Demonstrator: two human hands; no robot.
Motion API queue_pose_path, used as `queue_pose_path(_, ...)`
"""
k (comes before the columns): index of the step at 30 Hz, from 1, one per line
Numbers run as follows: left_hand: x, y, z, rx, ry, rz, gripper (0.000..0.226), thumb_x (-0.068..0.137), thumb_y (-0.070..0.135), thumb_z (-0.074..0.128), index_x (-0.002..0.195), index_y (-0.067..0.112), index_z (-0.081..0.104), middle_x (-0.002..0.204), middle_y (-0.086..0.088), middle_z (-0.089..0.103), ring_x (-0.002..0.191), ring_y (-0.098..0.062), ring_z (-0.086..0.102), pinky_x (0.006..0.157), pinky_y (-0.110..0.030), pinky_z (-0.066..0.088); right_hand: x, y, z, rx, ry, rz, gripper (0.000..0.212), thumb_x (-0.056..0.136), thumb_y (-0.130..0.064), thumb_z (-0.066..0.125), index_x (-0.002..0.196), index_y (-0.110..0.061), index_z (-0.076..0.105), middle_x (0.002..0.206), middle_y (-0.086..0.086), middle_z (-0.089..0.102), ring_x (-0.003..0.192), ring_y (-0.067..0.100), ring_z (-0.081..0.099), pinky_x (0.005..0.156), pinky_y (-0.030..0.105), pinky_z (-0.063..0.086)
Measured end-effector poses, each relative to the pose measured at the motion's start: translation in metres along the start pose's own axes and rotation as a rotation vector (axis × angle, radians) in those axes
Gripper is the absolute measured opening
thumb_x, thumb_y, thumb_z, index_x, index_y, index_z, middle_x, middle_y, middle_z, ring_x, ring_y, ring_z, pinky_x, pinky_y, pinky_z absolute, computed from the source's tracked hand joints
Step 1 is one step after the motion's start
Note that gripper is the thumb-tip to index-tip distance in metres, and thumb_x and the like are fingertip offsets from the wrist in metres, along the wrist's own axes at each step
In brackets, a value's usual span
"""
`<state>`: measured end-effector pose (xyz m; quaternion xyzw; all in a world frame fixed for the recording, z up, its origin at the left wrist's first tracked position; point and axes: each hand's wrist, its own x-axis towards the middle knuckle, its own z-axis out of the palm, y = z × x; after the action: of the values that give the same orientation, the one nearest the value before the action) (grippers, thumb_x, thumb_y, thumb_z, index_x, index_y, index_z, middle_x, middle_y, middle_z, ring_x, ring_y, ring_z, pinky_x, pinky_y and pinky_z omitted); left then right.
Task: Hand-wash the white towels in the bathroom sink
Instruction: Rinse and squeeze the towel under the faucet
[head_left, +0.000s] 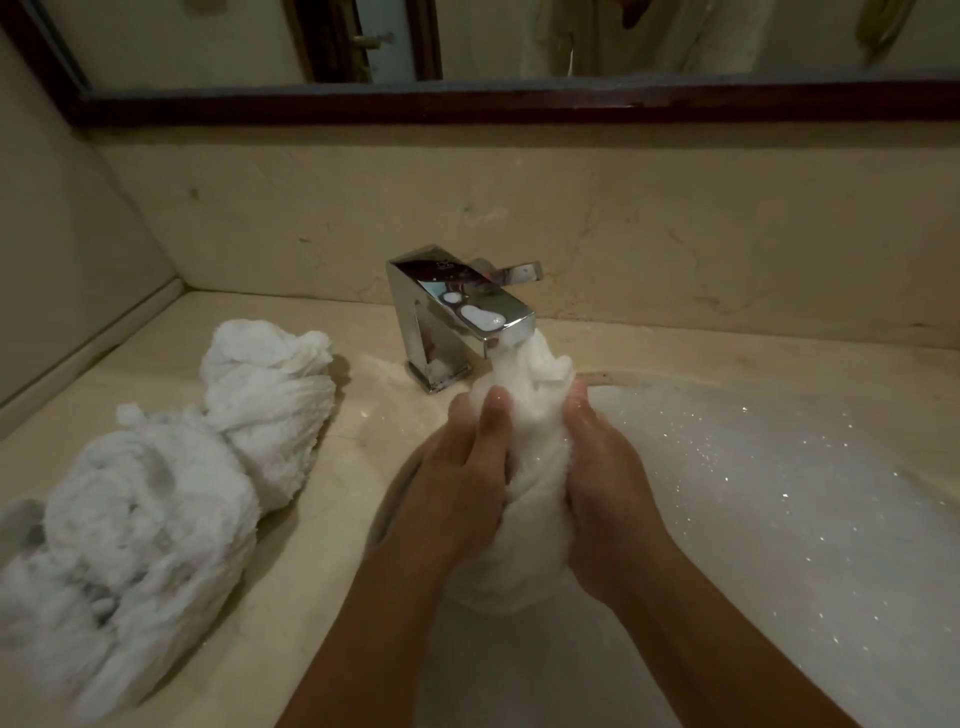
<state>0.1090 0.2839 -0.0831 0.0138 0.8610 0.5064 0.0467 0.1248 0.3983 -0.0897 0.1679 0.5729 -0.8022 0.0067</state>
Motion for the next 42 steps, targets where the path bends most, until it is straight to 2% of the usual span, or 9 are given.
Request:
queue_pose_path(3, 0.004, -0.004, -0.002, -0.068, 0.035, 0.030, 0.053, 0.106, 0.057, 0.019, 0.152, 0.033, 0.029, 0.112, 0.014, 0.058, 0.097, 0.000, 0.054, 0.065, -0.005, 0.036, 0.003, 0.004, 0.005, -0.091, 0.029, -0.080, 0.042, 0.110, -0.055, 0.039, 0.129, -0.029, 0.066, 0.117, 0.001, 0.078, 0.108, 0.020, 0.076, 0.099, 0.051, 0.060)
queue_pose_path(6, 0.005, -0.006, -0.003, -0.096, 0.096, 0.083, 0.038, 0.108, 0.051, 0.030, 0.138, 0.028, 0.036, 0.100, 0.019, 0.057, 0.090, 0.004, 0.058, 0.066, 0.000, 0.042, 0.004, 0.005, 0.004, -0.265, 0.128, -0.204, 0.039, 0.109, -0.055, 0.039, 0.128, -0.032, 0.064, 0.114, -0.008, 0.072, 0.108, 0.013, 0.070, 0.095, 0.042, 0.059)
queue_pose_path(10, 0.010, -0.006, 0.001, -0.103, 0.226, 0.086, 0.036, 0.104, 0.054, 0.045, 0.116, 0.021, 0.045, 0.099, -0.003, 0.069, 0.091, -0.020, 0.070, 0.075, -0.033, 0.058, 0.002, 0.004, 0.002, -0.300, 0.160, -0.254, 0.030, 0.112, -0.045, 0.040, 0.124, -0.031, 0.064, 0.108, -0.012, 0.070, 0.104, 0.010, 0.068, 0.082, 0.034, 0.056)
queue_pose_path(15, 0.014, 0.005, -0.001, -0.284, 0.309, 0.013, 0.060, 0.081, 0.071, 0.054, 0.110, 0.019, 0.061, 0.094, 0.008, 0.066, 0.085, -0.006, 0.065, 0.065, -0.023, 0.050, 0.001, 0.001, 0.004, -0.282, 0.048, -0.268, 0.073, 0.088, -0.086, 0.047, 0.129, -0.027, 0.061, 0.109, -0.009, 0.072, 0.093, 0.003, 0.073, 0.074, 0.025, 0.062)
queue_pose_path(20, 0.012, 0.006, 0.000, -0.376, 0.292, -0.038, 0.071, 0.075, 0.089, 0.056, 0.097, 0.023, 0.075, 0.093, 0.006, 0.076, 0.091, -0.014, 0.074, 0.076, -0.032, 0.060, 0.000, 0.003, 0.002, -0.333, 0.085, -0.256, 0.050, 0.096, -0.063, 0.054, 0.129, -0.026, 0.059, 0.108, -0.007, 0.069, 0.093, 0.009, 0.069, 0.073, 0.026, 0.058)
queue_pose_path(28, 0.018, -0.006, 0.005, -0.624, -0.033, -0.102, 0.044, 0.100, 0.057, 0.049, 0.114, 0.020, 0.068, 0.119, -0.008, 0.070, 0.112, -0.023, 0.067, 0.102, -0.041, 0.053, 0.004, -0.012, -0.006, -0.024, 0.118, -0.061, 0.030, 0.113, -0.044, 0.039, 0.134, -0.025, 0.049, 0.115, 0.002, 0.065, 0.103, 0.021, 0.067, 0.074, 0.035, 0.057)
queue_pose_path(31, 0.017, -0.014, 0.007, -0.230, 0.027, 0.109, 0.040, 0.100, 0.061, 0.052, 0.123, 0.032, 0.065, 0.113, 0.013, 0.070, 0.106, -0.003, 0.066, 0.089, -0.026, 0.055, 0.003, -0.009, -0.003, -0.028, 0.072, -0.042, 0.038, 0.112, -0.048, 0.039, 0.141, -0.025, 0.049, 0.120, 0.004, 0.067, 0.106, 0.023, 0.070, 0.079, 0.039, 0.060)
queue_pose_path(37, 0.022, -0.013, 0.005, -0.187, 0.269, 0.122, 0.079, 0.068, 0.079, 0.057, 0.119, 0.021, 0.067, 0.104, 0.005, 0.073, 0.098, -0.016, 0.072, 0.080, -0.037, 0.060, 0.004, -0.001, -0.003, -0.132, -0.060, -0.079, 0.075, 0.069, -0.055, 0.082, 0.133, -0.026, 0.053, 0.118, 0.001, 0.073, 0.101, 0.015, 0.076, 0.080, 0.035, 0.064)
queue_pose_path(42, 0.026, -0.012, 0.002, -0.448, 0.089, -0.006, 0.039, 0.096, 0.061, 0.056, 0.104, 0.027, 0.073, 0.104, 0.003, 0.076, 0.100, -0.016, 0.072, 0.081, -0.034, 0.058, 0.005, 0.002, -0.004, -0.245, 0.209, -0.196, 0.053, 0.086, -0.038, 0.085, 0.127, -0.023, 0.056, 0.112, -0.001, 0.071, 0.093, 0.016, 0.073, 0.070, 0.034, 0.062)
